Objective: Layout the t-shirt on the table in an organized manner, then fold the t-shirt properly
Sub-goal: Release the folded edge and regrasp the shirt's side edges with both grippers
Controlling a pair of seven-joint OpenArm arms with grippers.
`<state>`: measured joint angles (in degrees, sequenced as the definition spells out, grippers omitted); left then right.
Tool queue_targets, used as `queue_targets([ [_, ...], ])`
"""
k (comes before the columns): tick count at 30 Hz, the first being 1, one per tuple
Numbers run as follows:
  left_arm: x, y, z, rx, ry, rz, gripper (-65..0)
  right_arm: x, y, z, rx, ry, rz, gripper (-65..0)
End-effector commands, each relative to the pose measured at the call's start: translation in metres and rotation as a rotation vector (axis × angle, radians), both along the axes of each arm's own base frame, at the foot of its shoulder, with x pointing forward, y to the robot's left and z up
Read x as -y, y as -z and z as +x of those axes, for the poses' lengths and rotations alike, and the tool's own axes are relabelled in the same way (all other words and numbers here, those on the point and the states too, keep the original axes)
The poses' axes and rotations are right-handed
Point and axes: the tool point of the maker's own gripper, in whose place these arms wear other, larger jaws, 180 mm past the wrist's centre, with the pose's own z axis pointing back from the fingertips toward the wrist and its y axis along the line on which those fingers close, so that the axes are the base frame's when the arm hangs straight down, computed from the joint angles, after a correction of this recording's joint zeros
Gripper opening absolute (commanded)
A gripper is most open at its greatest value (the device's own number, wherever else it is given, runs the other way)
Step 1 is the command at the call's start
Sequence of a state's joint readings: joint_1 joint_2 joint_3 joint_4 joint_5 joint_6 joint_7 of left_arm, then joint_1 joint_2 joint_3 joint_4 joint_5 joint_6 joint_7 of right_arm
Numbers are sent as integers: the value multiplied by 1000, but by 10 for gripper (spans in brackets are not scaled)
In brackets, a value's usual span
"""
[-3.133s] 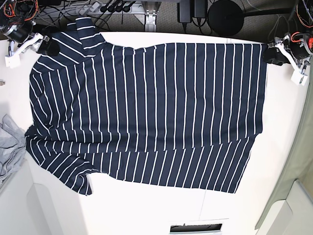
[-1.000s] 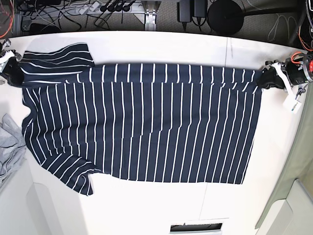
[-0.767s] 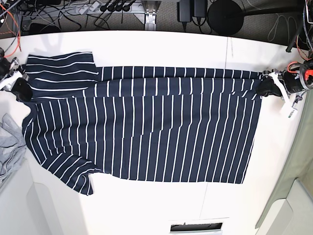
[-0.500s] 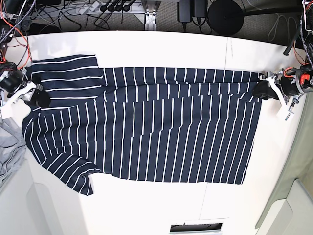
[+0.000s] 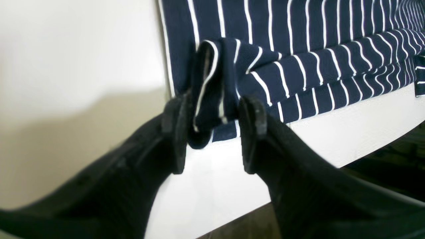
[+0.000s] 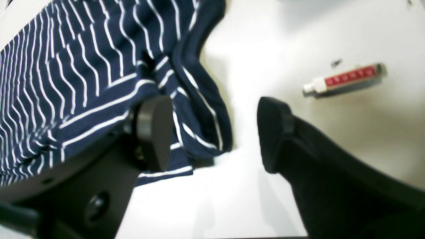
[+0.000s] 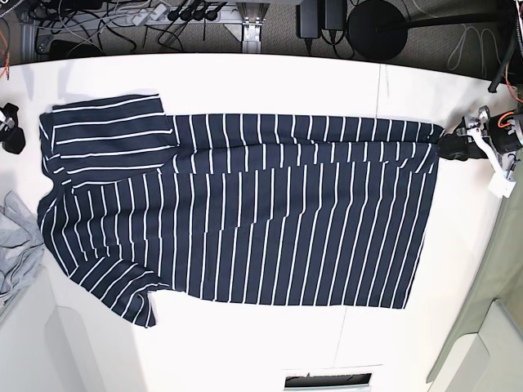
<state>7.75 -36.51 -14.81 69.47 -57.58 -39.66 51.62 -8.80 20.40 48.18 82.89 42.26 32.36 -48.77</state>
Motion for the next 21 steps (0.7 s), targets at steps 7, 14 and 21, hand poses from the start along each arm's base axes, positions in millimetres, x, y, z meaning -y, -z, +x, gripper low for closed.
queue_targets([
  [7,6,4,5,34,-1,18,-273,18,23,-10,-5,80,48,-258],
  [14,10,31,0,17,-81,51,-273,1,48,-13,-35,78,109,-258],
  [21,2,35,2,23,-99,104,-274,-31,52,2,-11,28,181,-258],
])
